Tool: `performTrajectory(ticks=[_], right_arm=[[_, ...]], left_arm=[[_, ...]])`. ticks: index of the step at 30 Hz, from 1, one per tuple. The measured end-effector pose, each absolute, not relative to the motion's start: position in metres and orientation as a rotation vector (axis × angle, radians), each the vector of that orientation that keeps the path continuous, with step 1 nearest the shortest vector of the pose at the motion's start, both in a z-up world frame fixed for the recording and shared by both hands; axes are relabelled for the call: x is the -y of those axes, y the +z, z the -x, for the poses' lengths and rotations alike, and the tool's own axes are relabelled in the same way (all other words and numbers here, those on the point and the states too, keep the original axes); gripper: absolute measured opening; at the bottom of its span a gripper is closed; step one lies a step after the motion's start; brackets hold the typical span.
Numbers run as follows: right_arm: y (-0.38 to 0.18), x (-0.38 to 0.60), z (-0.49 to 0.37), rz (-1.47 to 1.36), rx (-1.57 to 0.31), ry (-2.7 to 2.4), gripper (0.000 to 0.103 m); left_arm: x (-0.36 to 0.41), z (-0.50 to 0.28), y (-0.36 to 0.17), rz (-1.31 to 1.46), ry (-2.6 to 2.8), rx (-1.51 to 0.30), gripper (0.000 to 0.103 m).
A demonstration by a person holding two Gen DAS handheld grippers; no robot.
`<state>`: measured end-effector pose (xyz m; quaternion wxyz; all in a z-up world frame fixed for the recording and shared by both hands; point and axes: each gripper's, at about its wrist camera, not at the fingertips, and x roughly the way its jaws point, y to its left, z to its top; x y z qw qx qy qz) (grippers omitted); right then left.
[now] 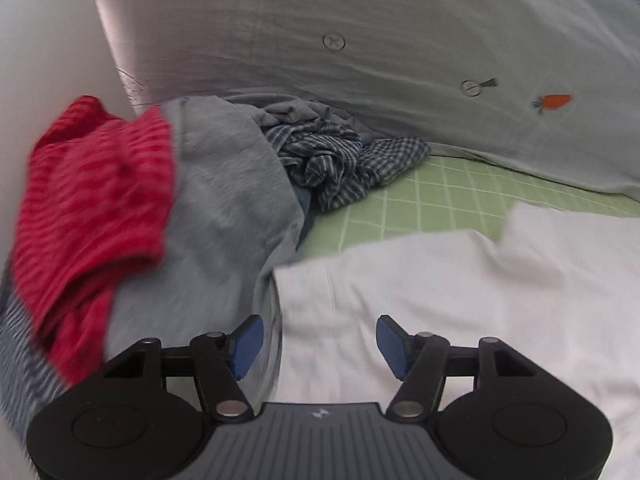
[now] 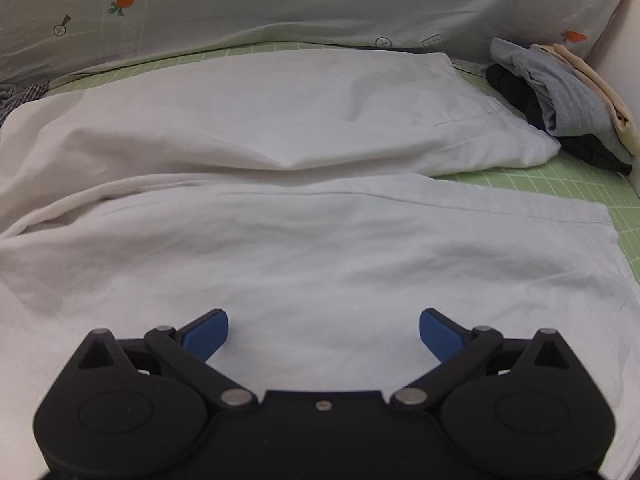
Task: Fold clothes
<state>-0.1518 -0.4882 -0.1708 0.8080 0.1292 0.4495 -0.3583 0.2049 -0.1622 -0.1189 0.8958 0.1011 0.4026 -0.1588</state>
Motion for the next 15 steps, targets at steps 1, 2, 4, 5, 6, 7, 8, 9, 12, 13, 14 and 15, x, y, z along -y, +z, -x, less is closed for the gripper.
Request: performTrajectory(ticks=[1,2,4,5,6,7,8,9,12,13,14,15], right_arm=[[-0.172,0.489,0.147,-0.286,-0.962,-0.776,0.103],[-0.172,0.491,0.143,-0.305,-0.963,-0.785,0.103],[-0.173,0.494,0.137,-0.335,-0.967,-0.801,0.103],[-0.173,0.495,0.134,-0.333,-0.970,-0.806,0.103],[-0.172,0.495,0.132,-0.323,-0.975,-0.810,0.103],[-0.172,0.494,0.131,-0.315,-0.980,-0.815,0.103],[-0.172,0.493,0.130,-0.307,-0.985,-0.819,0.103],[-0.171,0.493,0.129,-0.308,-0.986,-0.827,0.103],[-0.171,0.492,0.126,-0.309,-0.989,-0.844,0.103],[-0.171,0.492,0.124,-0.303,-0.992,-0.847,0.103],[-0.170,0.492,0.123,-0.294,-0.995,-0.848,0.103],[-0.169,0.492,0.121,-0.283,-0.998,-0.849,0.103]], left_arm=[[0.163,-0.218,-0.124,-0.199,-0.341,-0.853,0.067],[0.164,-0.228,-0.130,-0.188,-0.351,-0.874,0.069],[0.167,-0.243,-0.140,-0.181,-0.361,-0.898,0.072],[0.168,-0.248,-0.145,-0.178,-0.366,-0.908,0.072],[0.168,-0.251,-0.149,-0.172,-0.370,-0.910,0.073],[0.168,-0.253,-0.153,-0.162,-0.366,-0.905,0.070],[0.169,-0.253,-0.154,-0.153,-0.358,-0.898,0.065],[0.169,-0.253,-0.156,-0.144,-0.350,-0.892,0.041],[0.174,-0.253,-0.157,-0.166,-0.293,-0.855,0.017],[0.178,-0.253,-0.156,-0.194,-0.261,-0.837,0.016],[0.178,-0.255,-0.155,-0.209,-0.233,-0.826,0.016],[0.175,-0.261,-0.156,-0.199,-0.213,-0.829,0.016]])
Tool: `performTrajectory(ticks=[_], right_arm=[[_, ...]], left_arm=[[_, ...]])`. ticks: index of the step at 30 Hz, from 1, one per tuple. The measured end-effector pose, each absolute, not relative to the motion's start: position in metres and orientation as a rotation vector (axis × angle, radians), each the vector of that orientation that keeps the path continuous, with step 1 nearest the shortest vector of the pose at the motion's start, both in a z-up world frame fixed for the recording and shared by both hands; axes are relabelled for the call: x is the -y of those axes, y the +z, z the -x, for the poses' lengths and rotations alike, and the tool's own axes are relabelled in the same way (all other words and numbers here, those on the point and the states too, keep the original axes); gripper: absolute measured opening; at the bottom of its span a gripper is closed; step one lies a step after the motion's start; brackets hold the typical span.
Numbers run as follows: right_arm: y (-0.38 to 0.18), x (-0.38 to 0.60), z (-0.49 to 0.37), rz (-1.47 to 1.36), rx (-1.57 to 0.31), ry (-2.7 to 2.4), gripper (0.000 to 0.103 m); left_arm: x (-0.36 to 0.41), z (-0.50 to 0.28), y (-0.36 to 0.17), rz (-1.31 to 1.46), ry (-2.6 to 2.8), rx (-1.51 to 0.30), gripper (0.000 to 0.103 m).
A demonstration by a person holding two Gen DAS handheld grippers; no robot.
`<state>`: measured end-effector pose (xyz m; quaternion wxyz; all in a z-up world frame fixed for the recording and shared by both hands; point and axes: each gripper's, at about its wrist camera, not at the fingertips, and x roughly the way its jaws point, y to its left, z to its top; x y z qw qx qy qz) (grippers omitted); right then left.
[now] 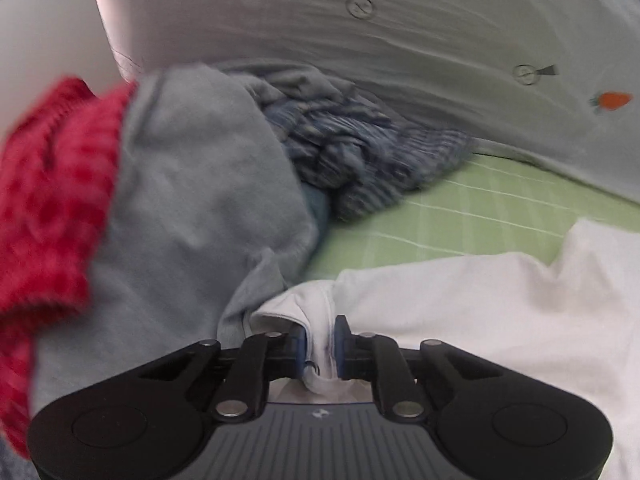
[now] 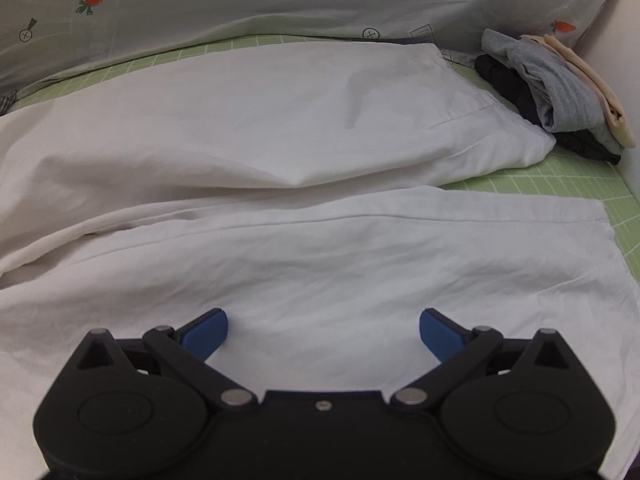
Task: Fold clothes
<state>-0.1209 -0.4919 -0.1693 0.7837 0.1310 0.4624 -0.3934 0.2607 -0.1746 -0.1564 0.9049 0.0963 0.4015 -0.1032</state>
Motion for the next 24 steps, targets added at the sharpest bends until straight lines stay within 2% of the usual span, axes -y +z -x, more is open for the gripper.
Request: performTrajectory(ticks=[3,8,11,12,13,18,24], right_arm=[[-0.167,0.492,0.118,-0.260,-0.996,-0.849,0.103],[-0.167,0.495,0.123,-0.270,-0.981,-0.844,0.103],[-0.168,0.499,0.131,-0.306,-0.960,-0.836,0.103],[-0.168,0.499,0.134,-0.318,-0.947,-0.834,0.103],[-0.167,0.500,0.137,-0.328,-0.934,-0.831,0.103],[-0.165,0.494,0.154,-0.327,-0.888,-0.800,0.103],[-0.167,0.486,0.190,-0.356,-0.878,-0.765,0.103]], left_arm=[[0.162,-0.273,-0.158,-0.136,-0.197,-0.849,0.017],[0.171,-0.269,-0.154,-0.216,-0.161,-0.859,0.029],[0.164,-0.262,-0.140,-0.180,-0.196,-0.888,0.055],[0.159,-0.257,-0.133,-0.153,-0.211,-0.883,0.071],[0.154,-0.248,-0.125,-0.124,-0.218,-0.865,0.082],[0.140,-0.188,-0.097,-0.047,-0.273,-0.835,0.091],[0.155,-0.103,-0.110,-0.034,-0.335,-0.942,0.092]])
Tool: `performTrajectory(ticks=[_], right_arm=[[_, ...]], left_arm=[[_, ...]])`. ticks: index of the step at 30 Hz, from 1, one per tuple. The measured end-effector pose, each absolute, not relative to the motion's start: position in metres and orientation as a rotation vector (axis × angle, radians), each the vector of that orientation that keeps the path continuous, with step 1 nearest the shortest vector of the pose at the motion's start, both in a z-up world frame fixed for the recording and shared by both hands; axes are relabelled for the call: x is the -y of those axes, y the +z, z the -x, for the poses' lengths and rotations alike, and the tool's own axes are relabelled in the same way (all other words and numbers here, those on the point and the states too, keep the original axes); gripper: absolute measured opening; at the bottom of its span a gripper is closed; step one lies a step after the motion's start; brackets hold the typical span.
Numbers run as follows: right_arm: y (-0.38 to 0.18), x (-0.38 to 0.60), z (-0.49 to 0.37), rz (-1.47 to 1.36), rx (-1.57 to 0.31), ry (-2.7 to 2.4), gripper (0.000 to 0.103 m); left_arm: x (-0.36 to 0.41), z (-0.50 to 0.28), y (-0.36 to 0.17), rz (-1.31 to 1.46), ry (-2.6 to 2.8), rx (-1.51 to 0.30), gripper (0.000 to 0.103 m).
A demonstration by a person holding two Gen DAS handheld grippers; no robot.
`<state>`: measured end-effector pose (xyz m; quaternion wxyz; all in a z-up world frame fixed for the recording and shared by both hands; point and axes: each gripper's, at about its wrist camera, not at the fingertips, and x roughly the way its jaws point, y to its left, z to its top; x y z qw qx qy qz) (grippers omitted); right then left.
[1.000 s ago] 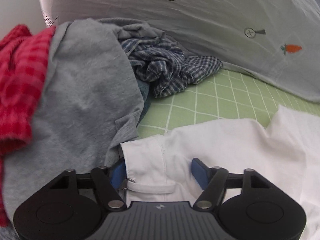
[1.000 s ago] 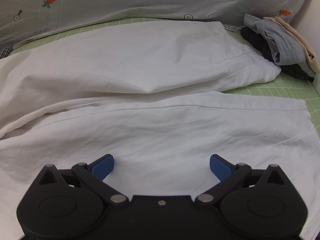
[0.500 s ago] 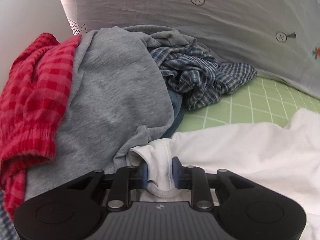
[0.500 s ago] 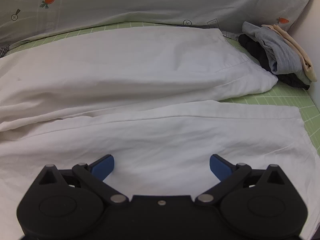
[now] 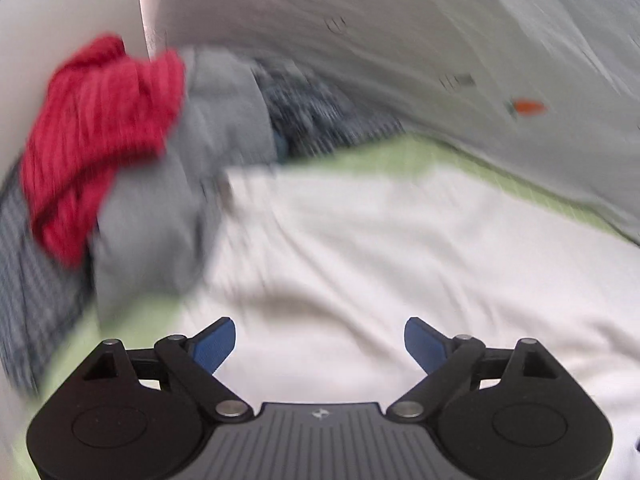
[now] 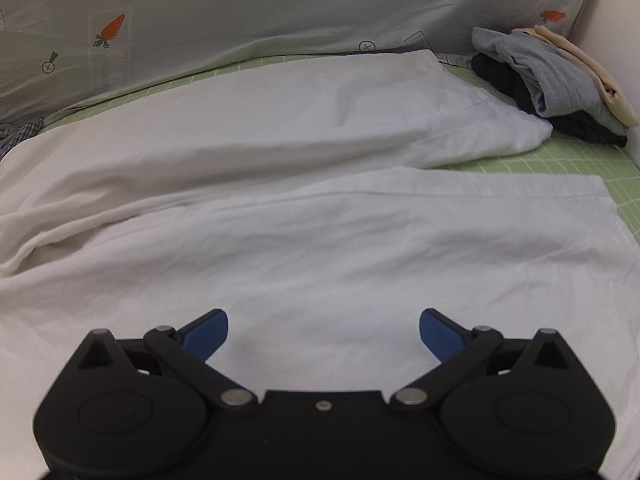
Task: Fold clothes
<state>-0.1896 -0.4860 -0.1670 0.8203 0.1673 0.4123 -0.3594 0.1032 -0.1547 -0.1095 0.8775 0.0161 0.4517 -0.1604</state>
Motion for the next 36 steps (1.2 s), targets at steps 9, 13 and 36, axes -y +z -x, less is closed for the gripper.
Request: performTrajectory(ticks=[9,13,36], right_arm=[[-0.168,0.505,0.274,-0.408,-0.903,-0.759,0.103],[-0.162,0.524,0.316,-0.477,-0.873,-0.756,0.102],[-0.158,0.612,0.509,-0.908,-0.416,-0.876,0.103]], left_arm=[[0.208,0.016,-0.144,-0.130,-0.486,-1.096,0.092],[0.235,0.049,-0.151,-0.201,-0.504,-1.121,0.092],[0.278,0.103,-0.168,-0.317,-0.409,-1.071,0.103]])
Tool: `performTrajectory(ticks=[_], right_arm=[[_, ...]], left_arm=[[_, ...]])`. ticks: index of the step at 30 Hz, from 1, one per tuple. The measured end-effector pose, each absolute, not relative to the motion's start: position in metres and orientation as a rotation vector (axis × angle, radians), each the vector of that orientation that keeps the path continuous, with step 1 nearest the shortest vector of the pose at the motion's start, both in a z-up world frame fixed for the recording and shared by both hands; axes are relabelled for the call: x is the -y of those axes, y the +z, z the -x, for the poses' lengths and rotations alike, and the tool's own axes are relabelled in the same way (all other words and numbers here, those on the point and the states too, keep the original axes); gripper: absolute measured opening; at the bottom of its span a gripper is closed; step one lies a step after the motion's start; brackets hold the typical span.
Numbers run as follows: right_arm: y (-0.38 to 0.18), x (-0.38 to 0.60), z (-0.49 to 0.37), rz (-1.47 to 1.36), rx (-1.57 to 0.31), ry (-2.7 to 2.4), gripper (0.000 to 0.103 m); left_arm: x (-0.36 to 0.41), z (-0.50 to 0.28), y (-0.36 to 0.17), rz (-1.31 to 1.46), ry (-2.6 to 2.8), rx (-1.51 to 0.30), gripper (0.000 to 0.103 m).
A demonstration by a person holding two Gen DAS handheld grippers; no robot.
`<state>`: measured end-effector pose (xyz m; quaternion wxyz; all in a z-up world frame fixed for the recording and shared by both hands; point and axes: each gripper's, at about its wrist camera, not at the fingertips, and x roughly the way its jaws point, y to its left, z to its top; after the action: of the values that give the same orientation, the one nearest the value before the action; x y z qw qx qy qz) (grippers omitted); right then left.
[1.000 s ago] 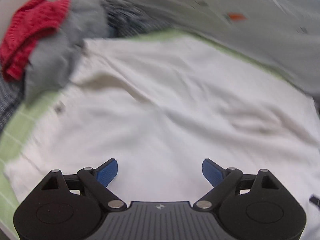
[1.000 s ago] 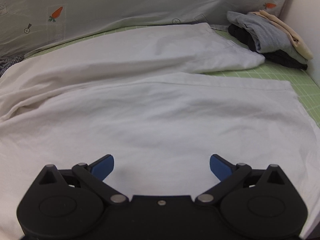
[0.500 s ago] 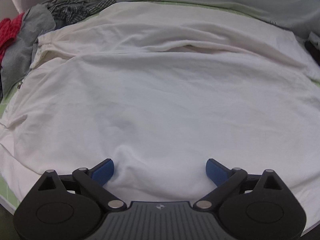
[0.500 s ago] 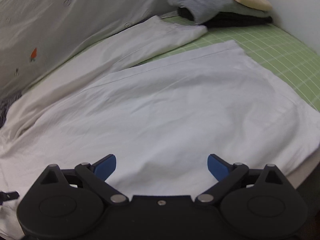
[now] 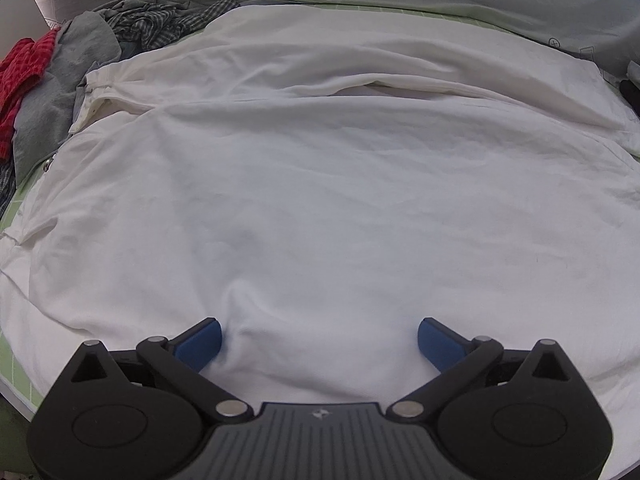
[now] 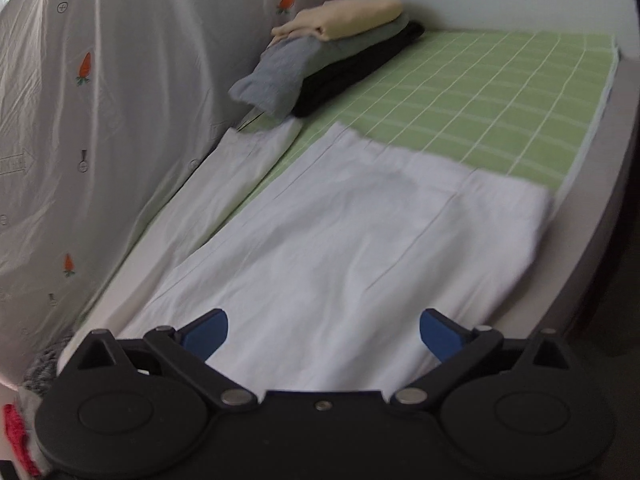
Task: Fold clothes
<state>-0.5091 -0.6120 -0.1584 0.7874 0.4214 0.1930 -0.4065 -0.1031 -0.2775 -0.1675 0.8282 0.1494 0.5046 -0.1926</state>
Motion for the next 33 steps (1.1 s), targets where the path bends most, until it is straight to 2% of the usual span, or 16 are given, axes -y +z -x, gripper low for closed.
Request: performTrajectory(ticks=[9,33], right_arm=[[-0.168,0.644,0.551,-0.881,-0.353,-1.052,0.103],[-0.182,0.652,0.527,-0.887,-0.422,-0.977,0.103]], left_arm=[[0.278,0.102,-0.168,-0.295,-0.386,-1.073,0.103],[0.280,0.103,-0.168,-0.269,-0.351,-1.071,0.103]])
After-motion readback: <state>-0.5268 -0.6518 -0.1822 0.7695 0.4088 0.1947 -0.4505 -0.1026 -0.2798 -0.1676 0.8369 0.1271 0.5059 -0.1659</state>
